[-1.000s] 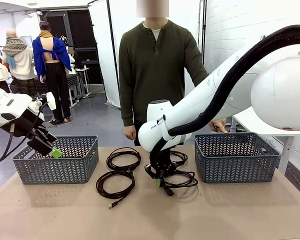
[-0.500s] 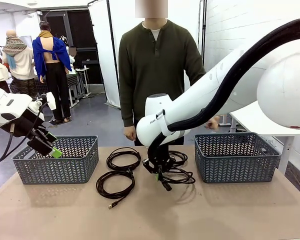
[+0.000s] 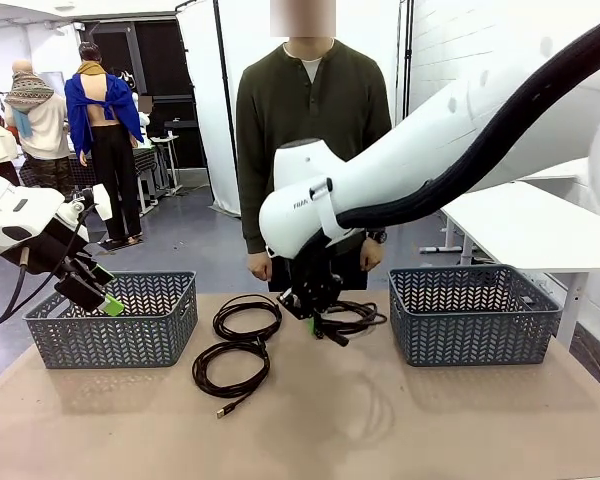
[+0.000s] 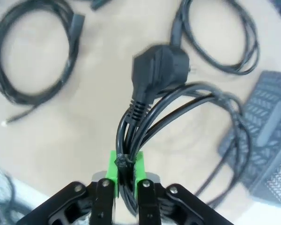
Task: Organize the cables according to human instructions.
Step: Pick up a bundle of cables and place it in the basket indicated by the human.
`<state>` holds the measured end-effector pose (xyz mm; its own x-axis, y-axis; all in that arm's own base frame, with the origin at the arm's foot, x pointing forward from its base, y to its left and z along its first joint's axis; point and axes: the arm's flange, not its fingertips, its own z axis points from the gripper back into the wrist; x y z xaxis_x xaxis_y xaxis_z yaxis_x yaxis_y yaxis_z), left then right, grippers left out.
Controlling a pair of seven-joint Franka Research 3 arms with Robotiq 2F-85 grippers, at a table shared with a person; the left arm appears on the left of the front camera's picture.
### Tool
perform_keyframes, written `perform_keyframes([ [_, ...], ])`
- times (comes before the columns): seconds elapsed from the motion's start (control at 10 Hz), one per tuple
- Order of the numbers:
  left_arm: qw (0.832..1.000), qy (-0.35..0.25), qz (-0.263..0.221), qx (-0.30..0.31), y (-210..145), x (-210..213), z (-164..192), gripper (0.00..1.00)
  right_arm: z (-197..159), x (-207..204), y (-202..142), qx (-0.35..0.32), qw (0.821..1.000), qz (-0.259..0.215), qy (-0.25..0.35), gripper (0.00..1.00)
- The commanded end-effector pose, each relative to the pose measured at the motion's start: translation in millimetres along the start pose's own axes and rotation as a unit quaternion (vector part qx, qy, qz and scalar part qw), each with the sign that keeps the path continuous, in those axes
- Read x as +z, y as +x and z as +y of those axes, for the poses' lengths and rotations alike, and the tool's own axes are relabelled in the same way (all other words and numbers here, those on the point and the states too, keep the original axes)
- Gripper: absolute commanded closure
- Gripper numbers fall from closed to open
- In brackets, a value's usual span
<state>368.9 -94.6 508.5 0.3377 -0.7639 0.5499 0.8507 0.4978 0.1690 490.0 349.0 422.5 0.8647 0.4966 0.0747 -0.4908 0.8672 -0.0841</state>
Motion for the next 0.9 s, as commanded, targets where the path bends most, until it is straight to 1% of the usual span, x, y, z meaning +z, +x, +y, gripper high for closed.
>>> perform_keyframes([
  [0.0, 1.000, -0.007, -0.006, -0.001, -1.8, -0.5, 2.2, 0.00, -16.7, 27.4, -11.3, 0.129, 0.991, -0.014, -0.019, 1.00],
  [0.1, 1.000, -0.007, -0.006, -0.001, -1.8, -0.5, 2.2, 0.00, -25.5, 40.4, -17.0, 0.172, 0.985, -0.010, -0.028, 1.00],
  [0.3, 1.000, -0.007, -0.006, -0.001, -1.8, -0.5, 2.2, 0.00, -49.3, 58.3, -28.1, 0.257, 0.966, -0.004, -0.021, 1.00],
  [0.4, 1.000, -0.007, -0.006, -0.001, -1.8, -0.5, 2.2, 0.00, -61.9, 64.9, -34.0, 0.318, 0.948, -0.005, -0.006, 1.00],
  [0.5, 1.000, -0.007, -0.006, -0.001, -1.8, -0.5, 2.2, 0.00, -71.2, 66.7, -37.8, 0.328, 0.945, -0.003, -0.011, 1.00],
  [0.7, 1.000, -0.007, -0.006, -0.001, -1.8, -0.5, 2.2, 0.00, -81.4, 64.5, -40.0, 0.355, 0.935, -0.004, 0.014, 1.00],
  [0.8, 1.000, -0.007, -0.006, -0.001, -1.8, -0.5, 2.2, 0.00, -81.9, 60.6, -39.6, 0.356, 0.934, -0.007, 0.031, 1.00],
])
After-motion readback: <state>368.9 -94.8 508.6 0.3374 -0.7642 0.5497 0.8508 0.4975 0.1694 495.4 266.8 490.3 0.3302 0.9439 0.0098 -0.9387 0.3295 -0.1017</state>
